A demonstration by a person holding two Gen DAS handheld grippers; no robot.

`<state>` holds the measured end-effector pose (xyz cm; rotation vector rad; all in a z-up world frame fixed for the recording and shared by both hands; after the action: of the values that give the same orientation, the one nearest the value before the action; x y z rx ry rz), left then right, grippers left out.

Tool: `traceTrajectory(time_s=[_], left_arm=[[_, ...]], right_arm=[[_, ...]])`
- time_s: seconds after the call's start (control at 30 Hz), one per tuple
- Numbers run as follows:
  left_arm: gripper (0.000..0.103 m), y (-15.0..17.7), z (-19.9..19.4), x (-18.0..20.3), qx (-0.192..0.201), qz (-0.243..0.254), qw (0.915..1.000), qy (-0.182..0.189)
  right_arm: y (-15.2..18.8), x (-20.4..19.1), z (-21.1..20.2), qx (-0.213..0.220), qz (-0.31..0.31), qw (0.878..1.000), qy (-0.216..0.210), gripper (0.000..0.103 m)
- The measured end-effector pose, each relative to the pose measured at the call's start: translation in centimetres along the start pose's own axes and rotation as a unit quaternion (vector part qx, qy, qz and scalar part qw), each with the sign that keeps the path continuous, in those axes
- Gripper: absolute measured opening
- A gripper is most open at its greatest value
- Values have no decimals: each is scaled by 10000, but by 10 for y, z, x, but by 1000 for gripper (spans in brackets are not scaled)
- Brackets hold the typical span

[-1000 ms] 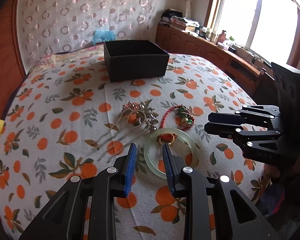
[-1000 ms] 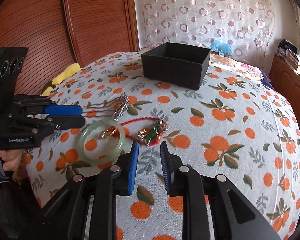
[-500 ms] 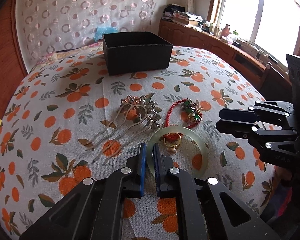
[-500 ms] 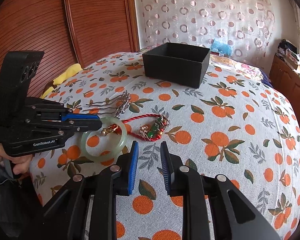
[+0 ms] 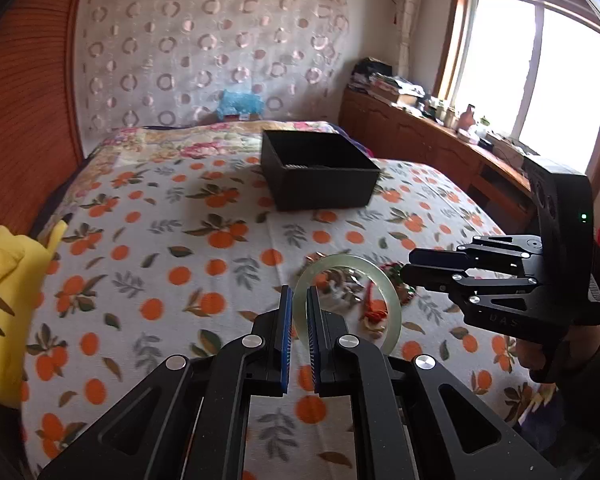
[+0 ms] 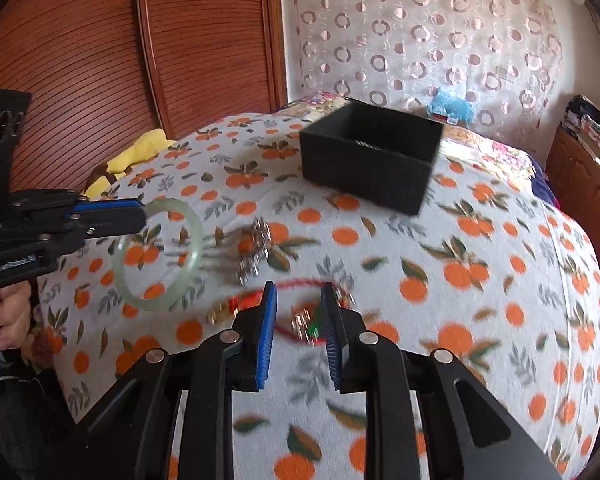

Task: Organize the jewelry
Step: 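Move both grippers back over the remaining jewelry near the jade bangle, then grasp the silver hairpins with the right gripper while the left gripper grasps the jade bangle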

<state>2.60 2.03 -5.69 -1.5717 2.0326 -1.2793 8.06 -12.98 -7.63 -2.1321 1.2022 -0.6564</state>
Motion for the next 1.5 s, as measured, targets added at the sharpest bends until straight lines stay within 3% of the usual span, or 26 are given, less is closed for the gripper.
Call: traceTrajectory(time_s=[0.1,0.2,0.5,0.77,0.83,0.93,1.5], left_arm=[[6,-3,-9,-14,103,-84,9998,-141],[6,-5,-16,-26,185,-151,9994,-254],[6,-11,-25,-41,334,-193,9983,-446],[6,-15,-23,-44,380,-206,9979,-485],[6,-15,-23,-44,381,-209,9978,-493],[6,-16,-23,-46,391,-221,9977,-500],[6,-30,-16,-50,470,-167,9975,-506]], right_arm=[[-14,-9,16,-64,-29,9999,-112,26],[-23,-18,29,-147,-71,9996,-220,34],[-30,-32,53,-507,-152,9978,-401,34],[-29,-37,57,-541,-284,9974,-386,34],[-29,-38,57,-539,-291,9970,-465,23],[-29,-38,54,-484,-304,9973,-464,18],[-49,-3,19,142,6,9998,-165,12]])
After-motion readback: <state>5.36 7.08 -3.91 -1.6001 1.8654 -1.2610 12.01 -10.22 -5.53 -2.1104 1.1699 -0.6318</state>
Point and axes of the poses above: each gripper's, at about its wrist camera, not at the fingertips, and z roughly the way its jaws point, x to its right, y to its underside, the point moved 1 cm from there along z, roughly the way its jaws point, and after that the axes turned 15 degrees about y, right-handed, at the moved point
